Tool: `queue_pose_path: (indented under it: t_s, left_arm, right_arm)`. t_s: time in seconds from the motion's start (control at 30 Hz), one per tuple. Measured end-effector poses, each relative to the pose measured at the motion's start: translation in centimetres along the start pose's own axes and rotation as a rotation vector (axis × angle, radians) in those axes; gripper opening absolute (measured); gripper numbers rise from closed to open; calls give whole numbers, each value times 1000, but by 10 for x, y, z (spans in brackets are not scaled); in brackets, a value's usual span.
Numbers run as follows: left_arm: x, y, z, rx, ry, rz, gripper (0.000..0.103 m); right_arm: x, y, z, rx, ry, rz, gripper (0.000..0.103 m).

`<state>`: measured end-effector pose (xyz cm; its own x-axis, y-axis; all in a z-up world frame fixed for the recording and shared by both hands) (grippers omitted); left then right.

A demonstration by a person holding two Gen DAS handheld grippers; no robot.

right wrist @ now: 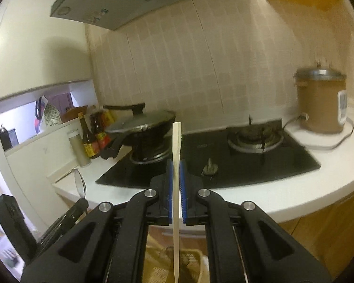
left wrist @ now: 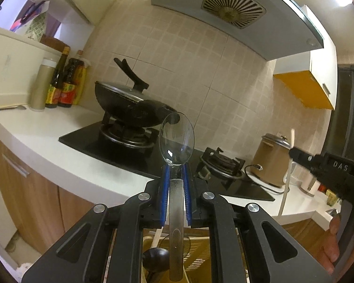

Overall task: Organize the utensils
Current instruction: 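Open the left tool over the basket while the right tool releases the chopstick into it, then grasp the last clear spoon with the left tool while the right tool grasps the last chopstick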

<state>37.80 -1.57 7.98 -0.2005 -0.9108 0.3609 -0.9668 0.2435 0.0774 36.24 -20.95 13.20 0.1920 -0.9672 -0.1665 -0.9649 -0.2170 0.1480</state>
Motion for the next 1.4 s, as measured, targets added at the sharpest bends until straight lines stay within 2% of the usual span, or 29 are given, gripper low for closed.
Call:
queue_pose_path:
  t_s: [0.23,0.53,0.6,0.63,0.67,0.7,0.77,0.83,0.87,1.07,1.17,1.23,1.3,1.33,1.4]
  left_arm:
    - [-6,-2,17,18,-17,-40,10]
    - [-9,5,32,27,-78,-74,11]
    - [-11,9,33,35,-83,-87,16]
    - [-13,12,34,25,-77,-83,28]
    - [-14,14,34,19,-67,-77,33]
    - [-14,16,34,15,-62,-77,33]
    - [-15,22,34,2,-61,-71,34]
    - [-17,30,33,-6,-62,-70,35]
    - [-18,34,32,-14,-60,-67,36]
    - [-25,64,26,-82,-25,-51,36]
    - [-26,80,25,-157,6,-34,37]
    - [-22,85,27,-225,-26,-54,40]
    - [-14,86,34,-321,-96,-77,44]
    - [-9,87,40,-382,-135,-91,44]
    - [-6,87,54,-469,-130,-74,44]
  right_arm:
    - [-18,-5,29,55,140,4,4]
    - [-29,3,65,77,214,3,4]
    - [-28,9,72,63,206,-10,5]
    - [-28,11,74,51,204,-16,5]
    - [-28,14,77,39,199,-26,5]
    - [-28,16,78,31,196,-31,5]
    - [-28,24,82,2,194,-35,17]
    - [-25,34,82,5,186,-29,55]
    - [-24,41,81,6,179,-27,55]
    - [-17,72,86,-91,120,-30,55]
    - [-15,88,90,-160,92,-31,55]
    - [-15,97,94,-219,77,-25,55]
    - [-16,102,102,-301,73,-25,55]
    - [-18,105,111,-369,75,-27,55]
    - [-25,111,140,-530,86,-47,55]
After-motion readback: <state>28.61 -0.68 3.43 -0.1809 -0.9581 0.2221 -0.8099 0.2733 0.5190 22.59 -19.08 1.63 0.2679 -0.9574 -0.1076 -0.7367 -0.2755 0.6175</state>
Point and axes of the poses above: each gripper's, at about its wrist camera, not at the fingertips, and y roughly against the way its jaws point, x to its right, z to its underside, the point moved 7 cm from there along -y, roughly the way its jaws point, and after that the axes turned 4 degrees about x, right-handed, at the moved point
